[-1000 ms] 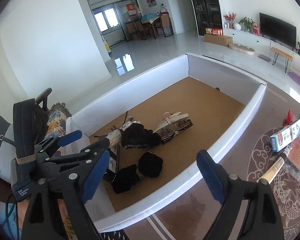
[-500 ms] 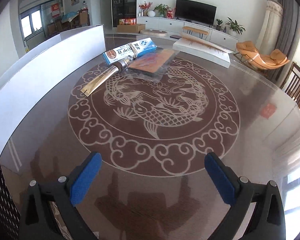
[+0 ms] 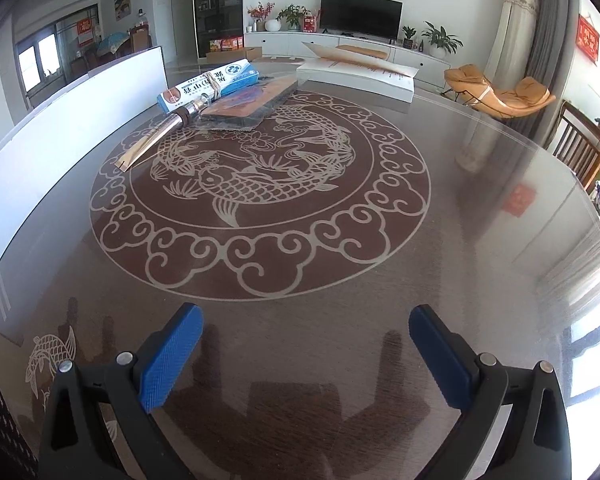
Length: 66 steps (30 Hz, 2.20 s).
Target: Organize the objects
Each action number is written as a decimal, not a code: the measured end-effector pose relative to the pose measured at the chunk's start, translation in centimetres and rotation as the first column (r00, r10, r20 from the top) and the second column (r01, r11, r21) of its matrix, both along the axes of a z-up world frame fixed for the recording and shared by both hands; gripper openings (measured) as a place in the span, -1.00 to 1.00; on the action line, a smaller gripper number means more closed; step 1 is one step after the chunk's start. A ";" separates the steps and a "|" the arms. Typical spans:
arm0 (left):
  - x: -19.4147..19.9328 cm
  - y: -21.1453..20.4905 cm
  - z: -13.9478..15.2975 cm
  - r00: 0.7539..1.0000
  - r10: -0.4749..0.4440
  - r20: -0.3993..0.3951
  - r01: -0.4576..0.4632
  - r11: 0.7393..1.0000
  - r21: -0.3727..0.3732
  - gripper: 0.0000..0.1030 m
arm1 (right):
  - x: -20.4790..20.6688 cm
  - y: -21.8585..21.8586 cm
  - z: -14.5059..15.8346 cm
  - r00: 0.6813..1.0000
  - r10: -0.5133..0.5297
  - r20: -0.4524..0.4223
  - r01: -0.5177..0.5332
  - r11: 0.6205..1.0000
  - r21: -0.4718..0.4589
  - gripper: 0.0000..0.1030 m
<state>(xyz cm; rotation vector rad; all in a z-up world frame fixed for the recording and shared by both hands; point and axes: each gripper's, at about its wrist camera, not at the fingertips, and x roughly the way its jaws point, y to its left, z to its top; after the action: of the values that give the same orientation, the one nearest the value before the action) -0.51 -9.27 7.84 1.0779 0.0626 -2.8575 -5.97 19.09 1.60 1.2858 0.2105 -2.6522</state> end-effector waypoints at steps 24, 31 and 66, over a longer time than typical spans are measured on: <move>-19.4 6.8 -10.7 0.939 -0.187 0.287 0.191 0.981 0.015 0.68 | -0.5 -0.2 -0.8 0.999 -0.002 0.043 0.003 1.000 -0.012 1.00; -23.5 8.0 -11.8 0.940 -0.197 0.279 0.201 0.979 0.012 0.38 | -0.5 -0.2 -0.8 0.999 -0.001 0.045 0.002 1.000 -0.015 1.00; -7.4 2.8 -12.4 0.968 -0.045 0.248 0.044 0.999 0.009 1.00 | -0.6 -0.1 -0.9 0.999 -0.003 0.046 0.004 1.000 -0.018 1.00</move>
<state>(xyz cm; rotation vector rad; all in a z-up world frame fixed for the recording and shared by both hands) -7.95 -6.51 -4.54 1.4453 0.0269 -2.7353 -6.56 18.95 0.71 1.3415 0.1780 -2.6179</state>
